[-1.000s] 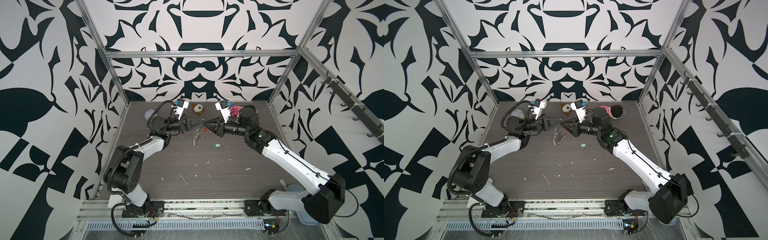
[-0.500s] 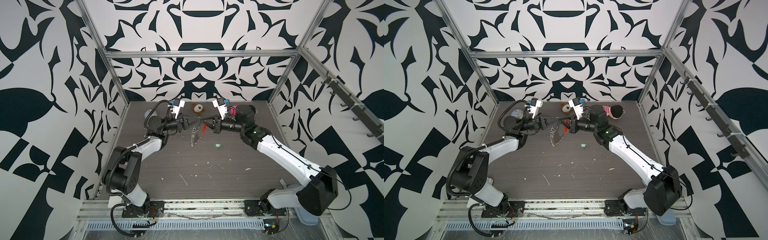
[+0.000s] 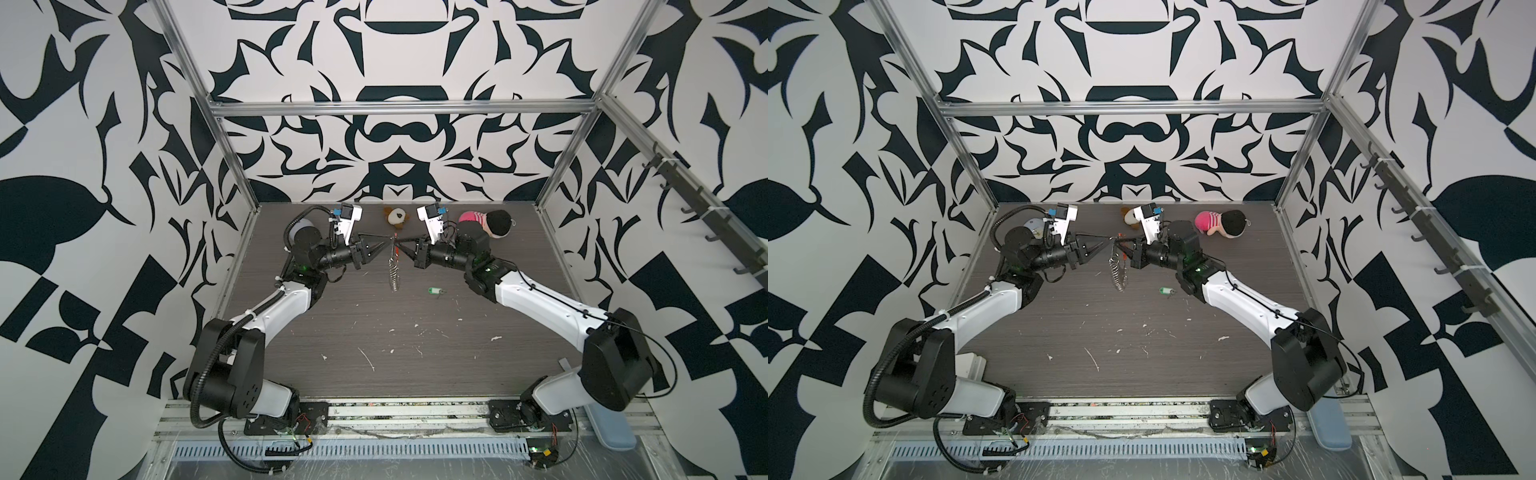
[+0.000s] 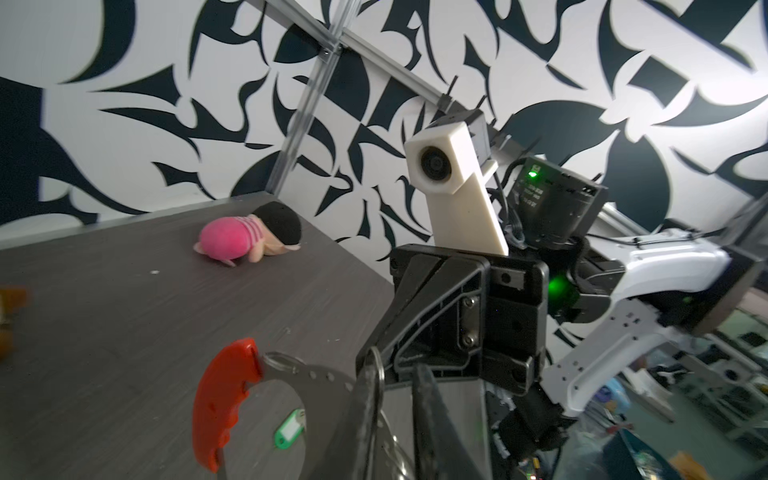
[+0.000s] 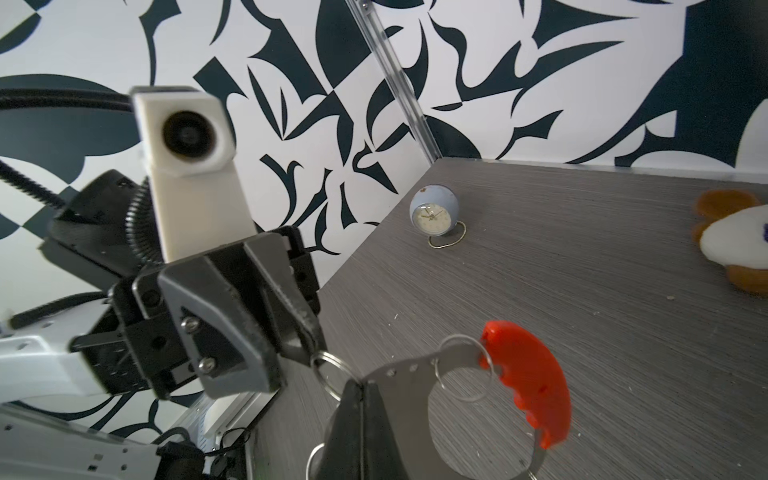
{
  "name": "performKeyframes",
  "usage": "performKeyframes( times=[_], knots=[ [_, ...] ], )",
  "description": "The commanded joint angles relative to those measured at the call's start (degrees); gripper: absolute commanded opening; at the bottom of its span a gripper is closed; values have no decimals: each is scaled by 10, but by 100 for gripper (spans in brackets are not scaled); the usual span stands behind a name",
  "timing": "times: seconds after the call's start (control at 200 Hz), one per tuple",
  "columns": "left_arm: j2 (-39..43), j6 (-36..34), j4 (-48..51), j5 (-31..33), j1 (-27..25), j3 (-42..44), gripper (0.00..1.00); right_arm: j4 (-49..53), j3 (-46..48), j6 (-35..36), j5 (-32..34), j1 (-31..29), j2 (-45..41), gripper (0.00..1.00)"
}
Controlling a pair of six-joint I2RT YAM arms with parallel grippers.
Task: Put the keys on the keyring
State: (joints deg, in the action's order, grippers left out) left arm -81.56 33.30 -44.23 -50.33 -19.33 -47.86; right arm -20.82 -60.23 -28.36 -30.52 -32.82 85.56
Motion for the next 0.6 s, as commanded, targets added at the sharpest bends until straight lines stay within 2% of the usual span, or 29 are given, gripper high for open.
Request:
performKeyframes(
  times=[0.0,0.105,0.2,0.255,0.28,0.3,0.485,0.595],
  knots=[
    [31,-96,112,52,2,1,23,-73,-2,9,30,3,-1,0],
    [46,-118,150,89,2,1,26,-81,4,16,30,9,2,0],
    [45,-115,148,93,2,-3,28,-104,13,6,19,21,4,0],
    [42,-111,159,98,2,-15,37,-114,16,-1,10,30,5,0],
    [40,-111,169,101,2,-22,45,-118,17,-4,6,35,5,0],
    [38,-111,175,104,2,-28,47,-121,18,-6,3,40,5,0],
    [-11,-110,197,126,3,-102,48,-153,-8,-58,-42,94,27,0],
    [-70,-120,174,146,6,-149,46,-128,-59,-64,-66,114,65,0]
  ],
)
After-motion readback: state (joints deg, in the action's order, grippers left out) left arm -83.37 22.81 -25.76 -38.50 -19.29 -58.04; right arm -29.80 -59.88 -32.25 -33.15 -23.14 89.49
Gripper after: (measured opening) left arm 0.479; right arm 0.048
